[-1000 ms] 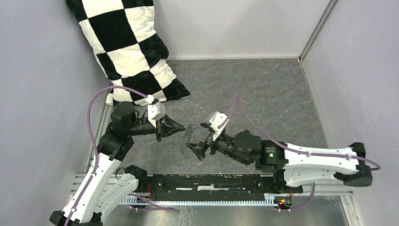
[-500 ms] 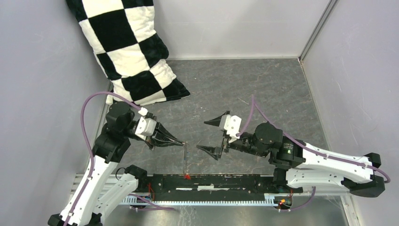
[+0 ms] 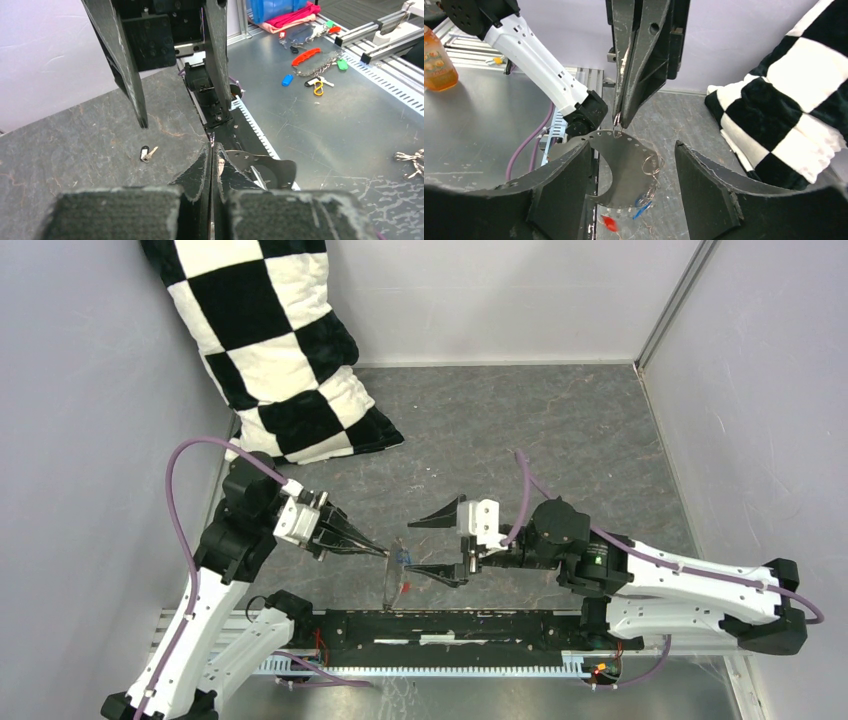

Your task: Put the keys on the keyring

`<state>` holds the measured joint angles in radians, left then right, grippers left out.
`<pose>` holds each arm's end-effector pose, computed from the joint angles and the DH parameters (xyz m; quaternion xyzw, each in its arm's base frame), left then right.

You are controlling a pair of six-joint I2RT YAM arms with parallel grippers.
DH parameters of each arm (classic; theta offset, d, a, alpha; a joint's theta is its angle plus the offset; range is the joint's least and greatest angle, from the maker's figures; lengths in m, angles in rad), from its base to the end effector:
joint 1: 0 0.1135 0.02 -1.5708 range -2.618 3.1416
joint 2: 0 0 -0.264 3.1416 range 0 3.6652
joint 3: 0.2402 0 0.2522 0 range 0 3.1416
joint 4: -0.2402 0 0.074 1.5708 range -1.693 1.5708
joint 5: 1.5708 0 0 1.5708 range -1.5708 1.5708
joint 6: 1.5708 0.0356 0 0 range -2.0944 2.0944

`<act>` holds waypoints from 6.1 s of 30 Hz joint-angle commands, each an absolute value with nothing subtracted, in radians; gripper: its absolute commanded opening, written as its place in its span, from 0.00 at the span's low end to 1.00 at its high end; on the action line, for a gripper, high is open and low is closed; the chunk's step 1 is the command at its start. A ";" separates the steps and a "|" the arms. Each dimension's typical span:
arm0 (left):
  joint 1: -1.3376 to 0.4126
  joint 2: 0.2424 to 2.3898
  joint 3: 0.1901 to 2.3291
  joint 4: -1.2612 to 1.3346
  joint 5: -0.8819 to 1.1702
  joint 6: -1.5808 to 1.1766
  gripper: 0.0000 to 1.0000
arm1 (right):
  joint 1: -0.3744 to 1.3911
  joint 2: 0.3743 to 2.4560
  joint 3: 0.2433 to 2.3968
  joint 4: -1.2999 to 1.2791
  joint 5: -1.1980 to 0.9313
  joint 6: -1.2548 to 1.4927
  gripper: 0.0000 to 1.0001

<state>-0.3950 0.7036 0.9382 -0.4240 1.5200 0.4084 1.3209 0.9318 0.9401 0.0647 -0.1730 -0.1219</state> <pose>0.0947 -0.0780 0.3853 0.6224 0.3426 -0.5279 0.4653 0.0474 0.2106 0.3954 -0.4955 0.4675 0.4603 0.5693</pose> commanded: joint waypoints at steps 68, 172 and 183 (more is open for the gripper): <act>-0.397 0.683 0.917 -0.432 1.245 0.311 0.32 | 1.318 1.000 0.907 0.248 -0.072 -0.045 0.01; -0.397 0.661 0.896 -0.477 1.285 0.415 0.02 | 0.583 1.088 0.396 -0.215 0.403 0.930 0.50; -0.397 0.650 0.894 -0.479 1.289 0.414 0.02 | 0.537 1.118 0.389 -0.165 0.376 0.898 0.42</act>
<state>-0.3950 0.6601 0.8867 -0.4854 1.2629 0.3798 0.5491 1.1107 0.3996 -0.2157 0.3866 0.9112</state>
